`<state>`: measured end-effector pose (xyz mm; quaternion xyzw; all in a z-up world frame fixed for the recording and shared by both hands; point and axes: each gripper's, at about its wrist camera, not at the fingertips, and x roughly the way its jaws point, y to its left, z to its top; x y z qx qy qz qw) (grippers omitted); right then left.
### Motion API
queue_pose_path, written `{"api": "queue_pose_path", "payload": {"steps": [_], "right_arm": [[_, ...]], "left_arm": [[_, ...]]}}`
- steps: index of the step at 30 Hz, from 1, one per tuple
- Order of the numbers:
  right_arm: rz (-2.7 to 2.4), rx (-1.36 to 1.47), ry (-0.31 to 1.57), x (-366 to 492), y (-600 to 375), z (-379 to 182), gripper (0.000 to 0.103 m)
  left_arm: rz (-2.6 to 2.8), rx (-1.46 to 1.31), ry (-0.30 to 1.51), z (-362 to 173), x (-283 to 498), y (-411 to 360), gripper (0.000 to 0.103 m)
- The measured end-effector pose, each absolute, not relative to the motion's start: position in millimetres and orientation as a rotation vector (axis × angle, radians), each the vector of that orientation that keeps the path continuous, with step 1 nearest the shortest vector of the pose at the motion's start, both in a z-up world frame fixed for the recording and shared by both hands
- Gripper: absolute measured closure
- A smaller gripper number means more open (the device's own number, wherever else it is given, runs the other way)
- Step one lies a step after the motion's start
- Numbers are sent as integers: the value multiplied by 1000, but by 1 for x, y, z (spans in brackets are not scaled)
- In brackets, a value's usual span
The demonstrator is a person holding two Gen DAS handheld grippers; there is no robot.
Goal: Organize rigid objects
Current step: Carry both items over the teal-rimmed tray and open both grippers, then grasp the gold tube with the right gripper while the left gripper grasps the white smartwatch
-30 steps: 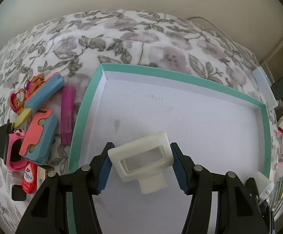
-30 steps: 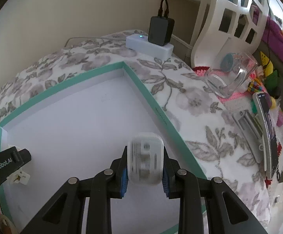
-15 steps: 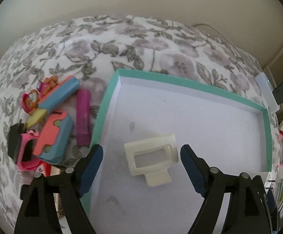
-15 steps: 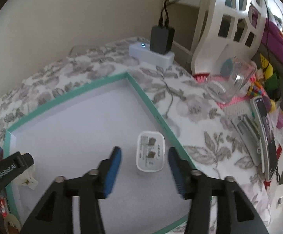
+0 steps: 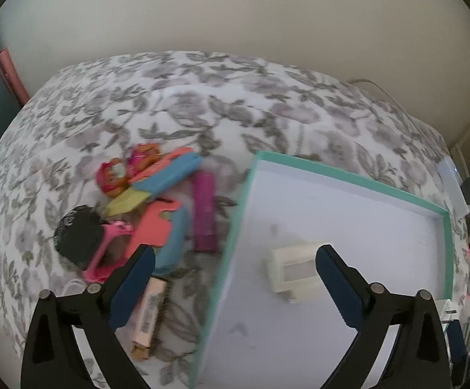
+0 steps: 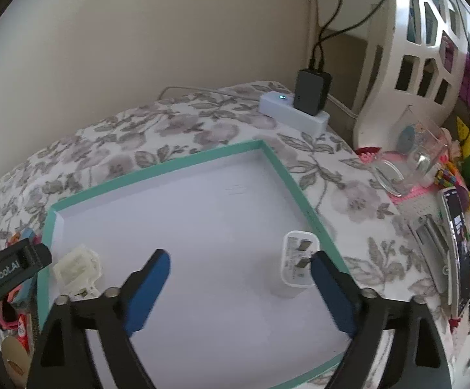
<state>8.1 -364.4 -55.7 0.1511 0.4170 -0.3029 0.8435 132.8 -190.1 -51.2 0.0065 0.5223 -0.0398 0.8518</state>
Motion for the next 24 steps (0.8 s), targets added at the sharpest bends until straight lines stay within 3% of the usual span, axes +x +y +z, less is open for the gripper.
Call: {"api": "queue_pose_path", "payload": {"steps": [3,13,24], "right_arm": [[-612,320,874,8,-359,-55,0],[-500,255,877,17,-317,-44,0],[-294,240,890,41,-249,-18,0]], "left_arm": [[-63,-30,1107,-50,132,-170,2],[-33,-173,1037,-36,127,-104,2],[39,-71,1048,-25,127,-41,2]]}}
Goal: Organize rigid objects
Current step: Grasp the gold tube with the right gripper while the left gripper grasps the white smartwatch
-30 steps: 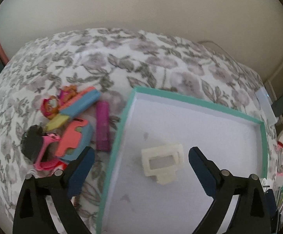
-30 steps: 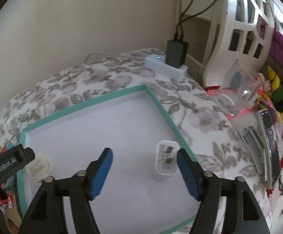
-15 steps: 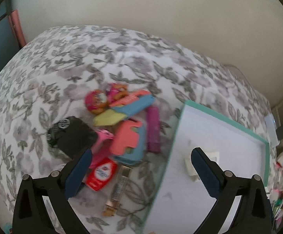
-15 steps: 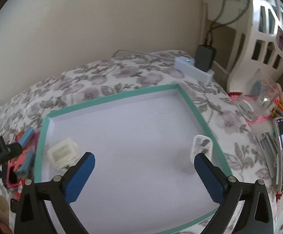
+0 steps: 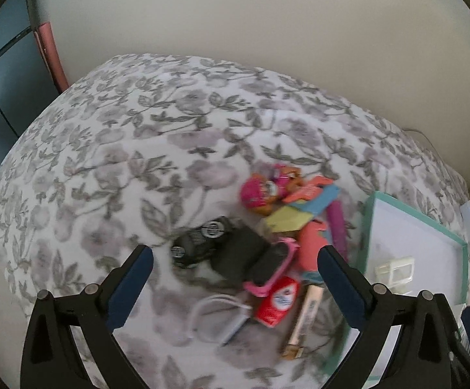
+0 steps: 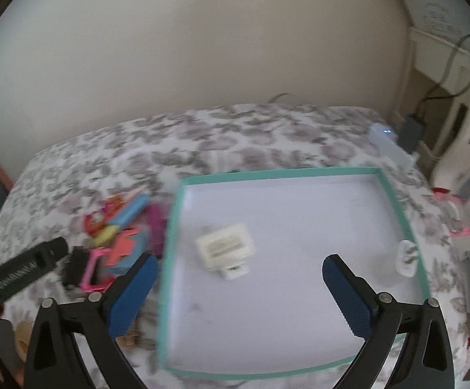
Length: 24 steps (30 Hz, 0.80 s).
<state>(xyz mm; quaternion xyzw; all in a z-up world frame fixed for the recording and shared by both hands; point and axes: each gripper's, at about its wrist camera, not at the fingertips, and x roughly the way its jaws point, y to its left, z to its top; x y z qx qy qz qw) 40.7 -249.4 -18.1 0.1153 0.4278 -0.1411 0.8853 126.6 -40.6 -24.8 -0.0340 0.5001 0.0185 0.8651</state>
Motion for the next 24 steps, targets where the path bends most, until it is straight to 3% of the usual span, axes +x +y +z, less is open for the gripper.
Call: {"api": "queue_pose_path", "payload": {"steps": [7,20,24], "right_arm": [[-212,200,966,65,-209,-21,3],[-89,199,1143,88,-161,-63,49],[-91,213,1186,88,-159,-78,55]], "left_arm": [[94,-89,1060,-27,125,3,2],[57,-183,1202,-75,120,37,2],[46,-176,1211,-79,117,40,2]]}}
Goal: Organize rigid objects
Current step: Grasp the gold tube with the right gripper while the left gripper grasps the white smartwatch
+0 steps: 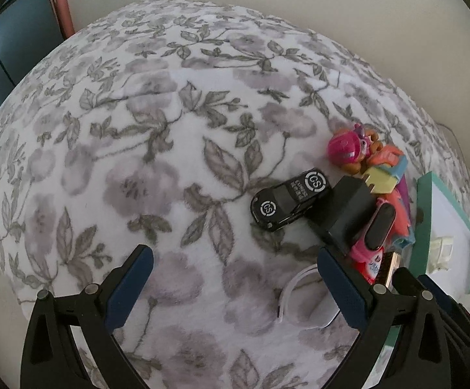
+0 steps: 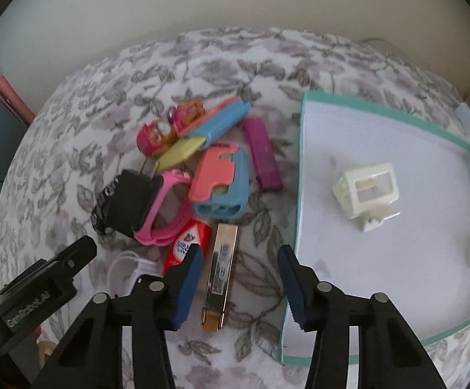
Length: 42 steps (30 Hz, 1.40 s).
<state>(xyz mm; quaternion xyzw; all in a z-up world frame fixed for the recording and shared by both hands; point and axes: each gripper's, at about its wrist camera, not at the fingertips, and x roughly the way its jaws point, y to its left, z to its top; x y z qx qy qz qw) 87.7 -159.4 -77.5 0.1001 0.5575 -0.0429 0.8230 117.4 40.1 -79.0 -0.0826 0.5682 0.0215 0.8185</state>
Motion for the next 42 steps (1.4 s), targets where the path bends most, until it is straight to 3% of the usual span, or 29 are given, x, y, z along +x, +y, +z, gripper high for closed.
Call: {"api": "queue_pose_path", "payload": {"steps": [9,12,17,24,28,36,42], "right_arm": [[-68,184,1239,88,-149,-91,65],[-68,185,1253,87,-148,-95,65],[-67,162,1263,88,-144,-99,65],[-65,131,1269,88,-139,-101,68],[-57,122,1274,89,-137,-101,76],[-36,119,1272,87,-135,-101,79],[-20,112,1252,87,-136,-102,78]], "left_arm": [[-11,-116,1238,-91,116,31,4],[-36,-104,1247,-94,116,26,17],[-69,-69,1279,-105,117,17,26],[-70,-28,1265,-106,117,11,27],[-73,-18,1258,-105,117,8,27],[-159,-4,1242,-99,117,-11,66],[-168,4,1236,-101,117,-18,69]]}}
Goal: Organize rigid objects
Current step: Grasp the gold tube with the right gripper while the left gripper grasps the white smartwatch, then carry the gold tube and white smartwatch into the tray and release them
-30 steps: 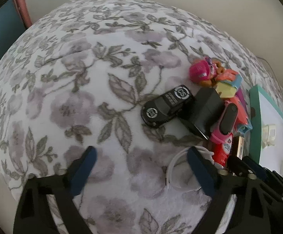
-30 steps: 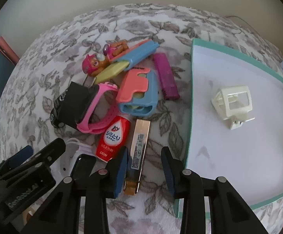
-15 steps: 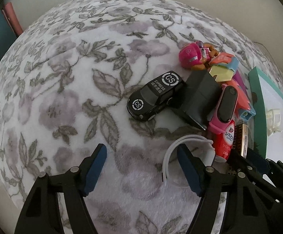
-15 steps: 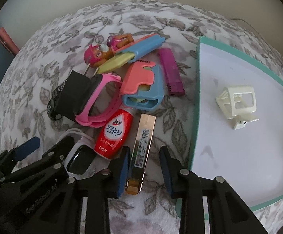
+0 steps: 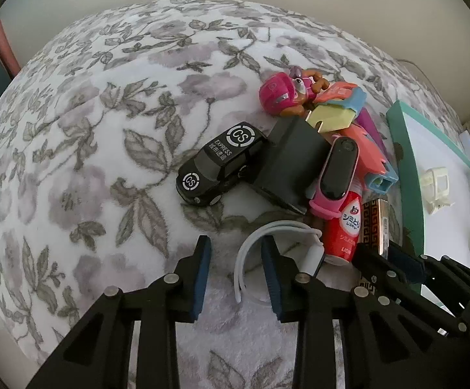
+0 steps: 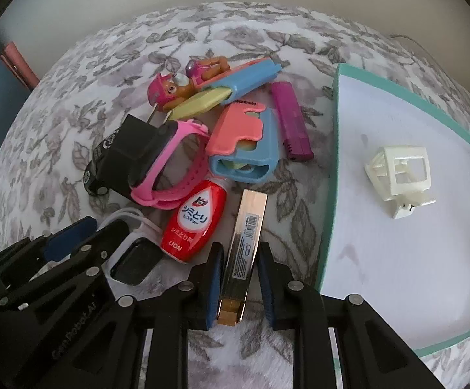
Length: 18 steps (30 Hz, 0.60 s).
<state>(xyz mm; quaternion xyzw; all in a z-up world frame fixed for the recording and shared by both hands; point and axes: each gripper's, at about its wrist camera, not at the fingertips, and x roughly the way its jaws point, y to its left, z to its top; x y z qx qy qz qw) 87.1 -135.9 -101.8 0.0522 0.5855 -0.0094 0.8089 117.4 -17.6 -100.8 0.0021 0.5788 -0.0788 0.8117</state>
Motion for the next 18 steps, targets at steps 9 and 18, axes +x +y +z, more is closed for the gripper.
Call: {"api": "queue_pose_path", "payload": {"steps": [9,18], "right_arm": [[-18,198,1244,83,-149,-100,87],[4,284,1203,73,-163,-79,87]], "left_arm": [[-191,-5,1233,-101,116,-18,89],[-172,-49,1194,-86,113,-4,93]]}}
